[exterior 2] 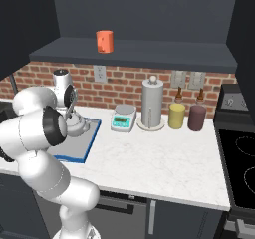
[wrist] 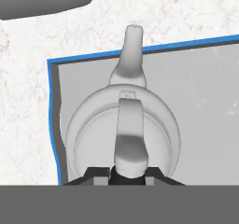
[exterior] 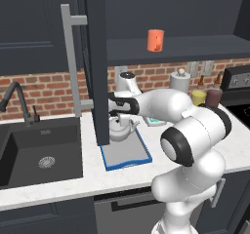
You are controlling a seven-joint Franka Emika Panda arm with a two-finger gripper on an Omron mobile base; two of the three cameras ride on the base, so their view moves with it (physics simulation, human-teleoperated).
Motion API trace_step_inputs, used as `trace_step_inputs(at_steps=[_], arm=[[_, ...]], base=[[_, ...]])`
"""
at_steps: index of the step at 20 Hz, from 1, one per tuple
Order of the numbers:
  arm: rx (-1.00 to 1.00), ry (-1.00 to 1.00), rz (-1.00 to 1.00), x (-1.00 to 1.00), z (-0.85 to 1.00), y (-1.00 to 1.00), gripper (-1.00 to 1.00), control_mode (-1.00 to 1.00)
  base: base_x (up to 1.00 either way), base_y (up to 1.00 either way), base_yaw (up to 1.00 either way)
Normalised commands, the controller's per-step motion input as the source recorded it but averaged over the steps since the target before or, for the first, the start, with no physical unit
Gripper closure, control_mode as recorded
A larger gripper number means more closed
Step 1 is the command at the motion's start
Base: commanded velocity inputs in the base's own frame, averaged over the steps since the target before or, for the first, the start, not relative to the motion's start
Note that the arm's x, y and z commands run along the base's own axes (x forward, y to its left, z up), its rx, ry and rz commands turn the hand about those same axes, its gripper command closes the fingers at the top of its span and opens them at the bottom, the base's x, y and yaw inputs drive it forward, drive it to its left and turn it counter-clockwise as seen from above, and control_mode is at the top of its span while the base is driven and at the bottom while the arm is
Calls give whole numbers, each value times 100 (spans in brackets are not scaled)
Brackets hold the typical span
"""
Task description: Pick the kettle from the counter and place it on the tray. Then pick the mug from the cabinet and place it on the tray. Then close the cabinet doors.
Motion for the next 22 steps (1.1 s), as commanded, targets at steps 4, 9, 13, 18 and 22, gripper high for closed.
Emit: trace_step_inputs(at_steps=[4, 9, 13, 18, 22], arm=[[0, 0, 2, 15, -5, 0, 100, -100], [0, 0, 1, 12, -8, 0, 100, -100], [0, 0, 0, 5, -13, 0, 100, -100], [0, 0, 0, 0, -10, 0, -100, -100], [0, 0, 0, -3, -1, 0, -100, -100]], base=[[0, 0, 0], [0, 0, 0], [0, 0, 0], [0, 0, 0], [0, 0, 0]])
